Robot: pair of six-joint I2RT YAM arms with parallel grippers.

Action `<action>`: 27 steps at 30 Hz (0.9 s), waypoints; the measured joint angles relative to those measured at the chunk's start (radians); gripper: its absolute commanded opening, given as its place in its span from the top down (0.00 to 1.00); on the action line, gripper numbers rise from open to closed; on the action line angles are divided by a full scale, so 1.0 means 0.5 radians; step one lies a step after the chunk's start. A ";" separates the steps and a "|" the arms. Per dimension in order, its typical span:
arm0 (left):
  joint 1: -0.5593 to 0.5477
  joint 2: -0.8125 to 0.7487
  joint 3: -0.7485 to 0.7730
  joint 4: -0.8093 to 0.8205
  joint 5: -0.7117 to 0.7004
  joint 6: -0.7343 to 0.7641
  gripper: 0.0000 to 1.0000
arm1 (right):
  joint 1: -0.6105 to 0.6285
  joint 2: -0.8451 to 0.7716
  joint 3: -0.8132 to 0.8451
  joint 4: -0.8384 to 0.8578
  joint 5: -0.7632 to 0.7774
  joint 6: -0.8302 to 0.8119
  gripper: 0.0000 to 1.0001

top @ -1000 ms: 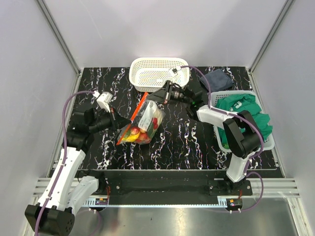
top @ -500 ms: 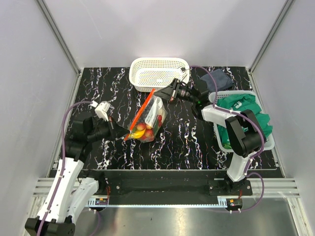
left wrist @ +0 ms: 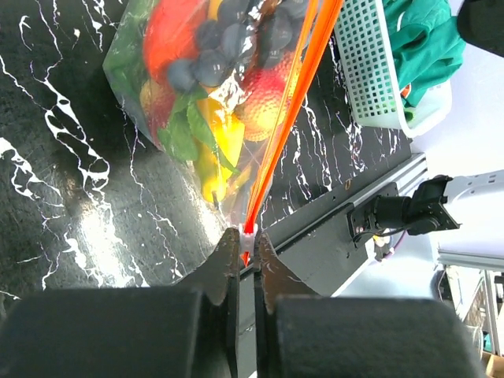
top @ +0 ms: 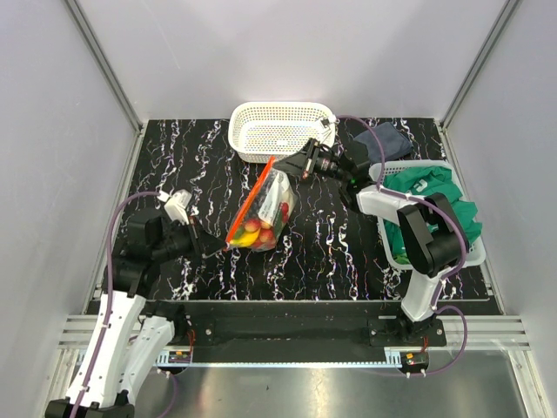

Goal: Open the zip-top bag and remove the fake food

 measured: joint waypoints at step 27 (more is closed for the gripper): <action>-0.269 1.196 0.885 0.223 -0.253 0.443 0.62 | -0.055 0.127 0.008 0.278 -0.075 0.110 1.00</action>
